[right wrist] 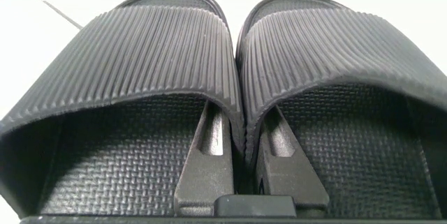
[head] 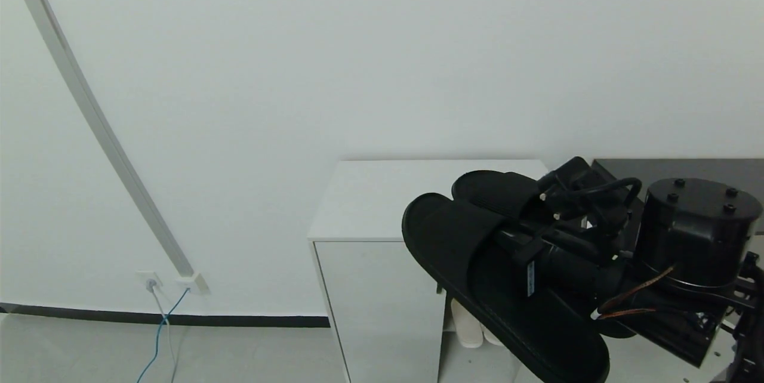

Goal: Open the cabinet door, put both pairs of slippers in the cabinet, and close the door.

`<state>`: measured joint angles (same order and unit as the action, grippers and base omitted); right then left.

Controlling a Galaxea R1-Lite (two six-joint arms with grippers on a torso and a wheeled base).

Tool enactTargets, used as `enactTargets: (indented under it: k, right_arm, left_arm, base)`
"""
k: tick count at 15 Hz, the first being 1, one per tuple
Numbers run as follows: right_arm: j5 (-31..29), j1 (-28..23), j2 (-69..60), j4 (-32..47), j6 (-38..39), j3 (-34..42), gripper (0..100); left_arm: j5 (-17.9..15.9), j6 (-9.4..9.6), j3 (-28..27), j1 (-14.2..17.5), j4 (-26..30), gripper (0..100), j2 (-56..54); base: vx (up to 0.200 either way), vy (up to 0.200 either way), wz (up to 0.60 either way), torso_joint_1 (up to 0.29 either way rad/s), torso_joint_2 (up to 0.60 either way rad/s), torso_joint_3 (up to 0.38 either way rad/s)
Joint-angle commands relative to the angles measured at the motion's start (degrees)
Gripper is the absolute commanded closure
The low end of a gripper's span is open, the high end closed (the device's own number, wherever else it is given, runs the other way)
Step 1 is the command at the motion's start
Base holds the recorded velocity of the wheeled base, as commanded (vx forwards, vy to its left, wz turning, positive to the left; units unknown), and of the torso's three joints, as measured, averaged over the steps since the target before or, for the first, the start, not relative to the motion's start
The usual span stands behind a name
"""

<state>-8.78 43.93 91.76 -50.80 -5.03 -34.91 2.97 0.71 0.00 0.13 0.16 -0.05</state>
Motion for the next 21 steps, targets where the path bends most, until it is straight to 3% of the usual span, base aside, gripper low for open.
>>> enactTargets:
  k: [1, 7, 21]
  right_arm:
    - [-0.01, 0.01, 0.18, 0.0, 0.02, 0.11, 100]
    - [0.08, 0.01, 0.44, 0.0, 0.02, 1.08, 100]
    - [0.25, 0.36, 0.61, -0.35, 0.29, 3.89, 100]
  left_arm:
    - [0.01, 0.0, 0.0, 0.04, 0.02, 100, 0.05]
    - [0.01, 0.0, 0.0, 0.04, 0.02, 100, 0.05]
    - [-0.07, 0.08, 0.0, 0.04, 0.02, 100, 0.05]
  base:
    - [0.0, -0.2, 0.0, 0.002, 0.01, 0.007]
    - [0.0, -0.2, 0.0, 0.002, 0.0, 0.001]
    - [0.0, 0.0, 0.0, 0.0, 0.0, 0.0]
